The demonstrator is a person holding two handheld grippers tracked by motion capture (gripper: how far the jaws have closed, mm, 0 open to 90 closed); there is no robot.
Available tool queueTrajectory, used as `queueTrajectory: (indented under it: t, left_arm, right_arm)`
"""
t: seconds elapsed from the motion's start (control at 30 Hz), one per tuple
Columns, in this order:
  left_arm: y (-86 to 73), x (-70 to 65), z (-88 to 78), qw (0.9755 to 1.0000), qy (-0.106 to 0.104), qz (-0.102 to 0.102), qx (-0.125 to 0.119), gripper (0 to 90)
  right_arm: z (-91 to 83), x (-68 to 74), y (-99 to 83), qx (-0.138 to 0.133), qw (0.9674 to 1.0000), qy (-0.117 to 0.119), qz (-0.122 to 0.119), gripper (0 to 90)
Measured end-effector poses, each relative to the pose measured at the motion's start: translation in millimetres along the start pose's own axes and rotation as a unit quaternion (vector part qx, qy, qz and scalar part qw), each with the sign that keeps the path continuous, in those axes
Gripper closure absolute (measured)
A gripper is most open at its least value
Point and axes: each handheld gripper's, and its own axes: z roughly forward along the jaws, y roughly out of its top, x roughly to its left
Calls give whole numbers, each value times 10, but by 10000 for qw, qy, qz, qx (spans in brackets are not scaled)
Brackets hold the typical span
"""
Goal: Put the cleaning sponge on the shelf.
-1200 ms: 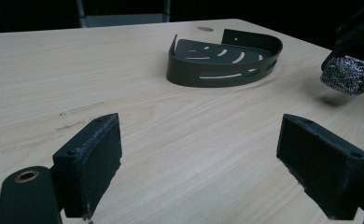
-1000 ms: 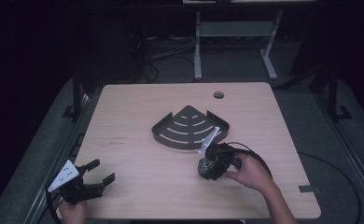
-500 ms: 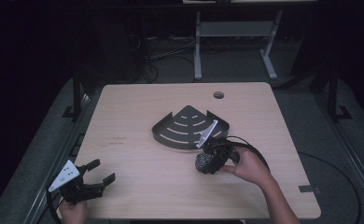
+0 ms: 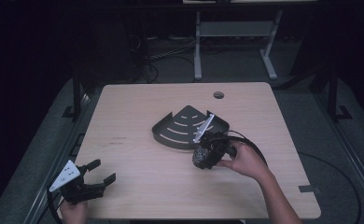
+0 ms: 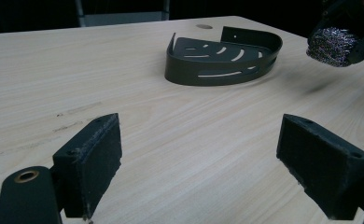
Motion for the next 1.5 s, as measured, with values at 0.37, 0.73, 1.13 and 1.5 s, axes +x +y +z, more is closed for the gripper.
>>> queueTrajectory:
  t: [0.37,0.73,1.13,1.5]
  left_arm:
    - [0,-7,6,10000,-4,2,11,133]
    - [-1,-3,-2,10000,4,7,5,133]
    - [0,-4,-4,10000,9,1,-8,133]
    - [-2,9,-13,10000,27,-8,-32,133]
  right_arm:
    - [-12,-91,33,-68,9999,58,74,328]
    - [14,-172,157,35,9999,71,84,328]
    - [-29,-212,378,58,9999,95,-65,328]
    - [27,-429,514,122,9998,103,70,328]
